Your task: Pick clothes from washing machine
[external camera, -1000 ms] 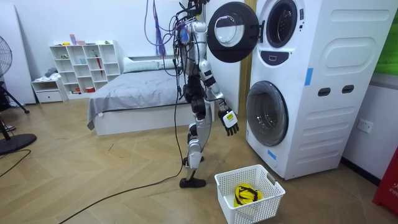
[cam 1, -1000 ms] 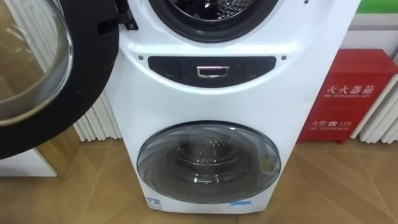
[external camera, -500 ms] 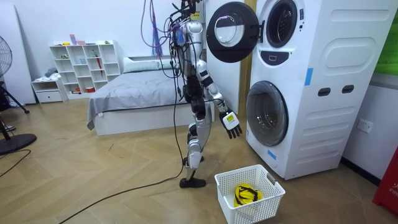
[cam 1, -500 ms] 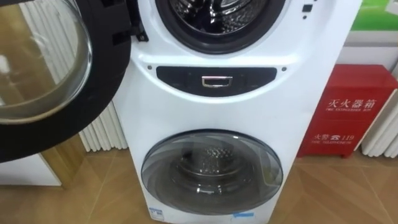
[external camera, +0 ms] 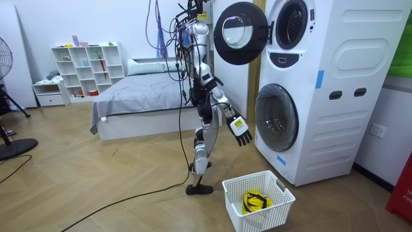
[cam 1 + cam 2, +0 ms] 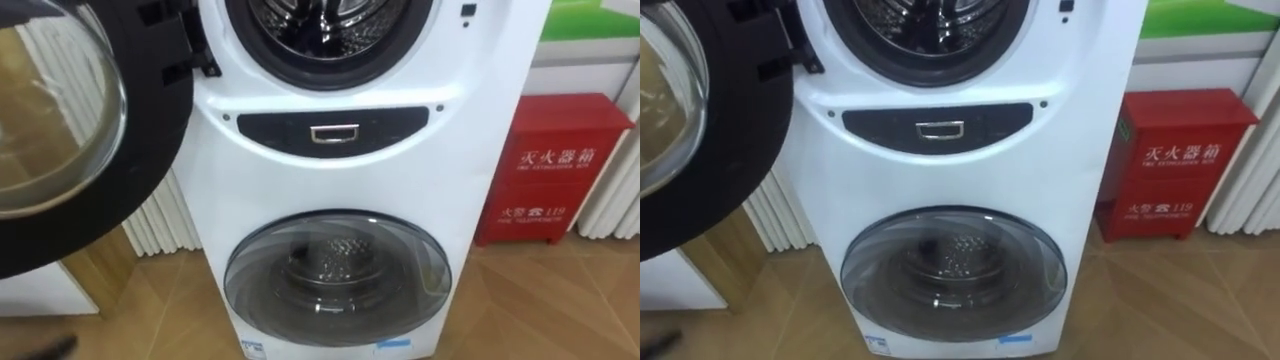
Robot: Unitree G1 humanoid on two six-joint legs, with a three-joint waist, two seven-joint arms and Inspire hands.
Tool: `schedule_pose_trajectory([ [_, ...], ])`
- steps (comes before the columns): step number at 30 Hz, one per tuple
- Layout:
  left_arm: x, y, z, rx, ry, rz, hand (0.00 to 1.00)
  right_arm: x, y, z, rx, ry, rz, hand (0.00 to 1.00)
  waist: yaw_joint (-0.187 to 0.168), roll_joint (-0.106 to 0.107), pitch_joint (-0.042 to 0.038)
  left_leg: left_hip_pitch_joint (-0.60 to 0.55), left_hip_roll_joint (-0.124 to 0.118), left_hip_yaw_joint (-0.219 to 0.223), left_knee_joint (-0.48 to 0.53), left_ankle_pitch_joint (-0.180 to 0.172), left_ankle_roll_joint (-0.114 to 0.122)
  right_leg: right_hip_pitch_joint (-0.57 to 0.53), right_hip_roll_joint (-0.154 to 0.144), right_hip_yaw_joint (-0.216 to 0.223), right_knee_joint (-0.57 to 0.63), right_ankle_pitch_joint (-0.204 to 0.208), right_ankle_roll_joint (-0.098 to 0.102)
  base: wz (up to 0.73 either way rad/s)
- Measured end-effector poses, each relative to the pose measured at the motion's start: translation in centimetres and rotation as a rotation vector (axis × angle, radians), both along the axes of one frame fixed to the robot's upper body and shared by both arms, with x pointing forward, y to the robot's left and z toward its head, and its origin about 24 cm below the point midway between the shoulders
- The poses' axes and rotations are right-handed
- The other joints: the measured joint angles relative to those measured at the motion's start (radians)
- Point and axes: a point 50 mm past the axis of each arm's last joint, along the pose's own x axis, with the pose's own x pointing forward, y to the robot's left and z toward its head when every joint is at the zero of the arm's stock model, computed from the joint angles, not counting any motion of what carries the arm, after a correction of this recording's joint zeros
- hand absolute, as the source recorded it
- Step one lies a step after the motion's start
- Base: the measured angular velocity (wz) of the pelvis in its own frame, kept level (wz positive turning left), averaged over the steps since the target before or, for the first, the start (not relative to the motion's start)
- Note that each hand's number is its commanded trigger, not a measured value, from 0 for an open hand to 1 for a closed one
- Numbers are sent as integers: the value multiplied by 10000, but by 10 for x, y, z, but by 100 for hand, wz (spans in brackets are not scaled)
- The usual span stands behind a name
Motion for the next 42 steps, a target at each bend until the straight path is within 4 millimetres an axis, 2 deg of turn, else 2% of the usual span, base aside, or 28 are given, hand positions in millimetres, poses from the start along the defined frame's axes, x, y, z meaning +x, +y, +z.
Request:
schedule_pose_trajectory([
  [2, 10, 5, 17, 408, -305, -92, 0, 1, -1, 2, -216, -15, 280, 0, -28, 103, 43, 20, 0, 41, -37, 0, 0, -31, -3, 96, -19, 38, 20, -12],
  [3, 10, 5, 17, 338, -215, -33, 0, -1, -1, 3, -290, -1, 352, 0, -21, 170, 73, 54, -1, 93, -106, 0, 1, -58, -7, 141, -29, 45, 26, -11],
  [8, 21, 1, 32, 541, -331, -213, 0, -9, 0, 7, -382, 11, 654, 0, 209, 154, 64, -63, -3, 36, -96, 1, 2, -141, -5, 125, -25, 50, 29, 3],
  [11, 32, -8, 47, 1371, 0, -694, 0, -6, 1, 12, -396, -147, 1025, 0, 300, 66, 57, -239, -4, -173, 20, 1, 2, -178, 26, 87, -28, 82, 21, 17],
  [14, 37, -13, 55, 1582, 72, -865, 0, -3, 3, 15, -654, -148, 1512, 0, 483, -73, 28, -272, 4, -184, 51, 1, 2, -159, 33, 85, -37, 90, 13, 4],
  [19, 44, -19, 72, 2616, 109, -1037, 0, -8, 8, 11, -307, -104, 1057, 0, 529, -360, 82, -391, 3, -375, 199, 0, 5, -109, 41, -124, -34, 148, 22, 12],
  [24, 56, -40, 93, 3222, -45, -1741, 0, -4, 11, 11, 175, -171, 1087, 0, 721, -402, 139, -997, -31, -707, 649, -46, 82, -364, 58, -210, -53, 261, 42, 22],
  [28, 62, -53, 103, 3747, -187, -2158, 0, 2, 9, 13, 194, -335, 1035, 0, 711, -382, 169, -1484, -63, -1006, 1066, -105, 159, -480, 79, -480, -56, 289, 65, 27],
  [31, 66, -68, 109, 4139, -154, -2558, 0, 0, 9, 12, 254, -265, 976, 0, 746, -329, 242, -1711, -85, -1216, 1244, -97, 182, -501, 113, -670, -122, 443, 97, 27],
  [34, 69, -84, 114, 4613, 34, -3031, 0, -6, 11, 9, 481, -143, 743, 0, 744, -311, 274, -1913, -249, -1503, 1308, -24, 294, -504, 66, -602, -195, 502, 156, 33],
  [37, 72, -100, 116, 5103, 64, -3606, 0, -5, 12, 9, 477, -126, 766, 0, 699, -242, 352, -2202, -330, -1672, 1467, 32, 400, -609, 27, -342, -196, 551, 225, 31],
  [40, 72, -121, 116, 5277, -284, -3787, 0, -3, 22, 3, 785, 38, 907, 0, 695, -267, 341, -2402, -455, -1833, 1481, 126, 523, -736, -46, -340, -191, 636, 355, 24],
  [42, 66, -132, 113, 5269, -444, -3900, 0, -2, 29, 1, 921, 126, 1191, 0, 670, -363, 281, -2410, -582, -1872, 1440, 190, 617, -738, -156, -391, -179, 647, 373, 13],
])
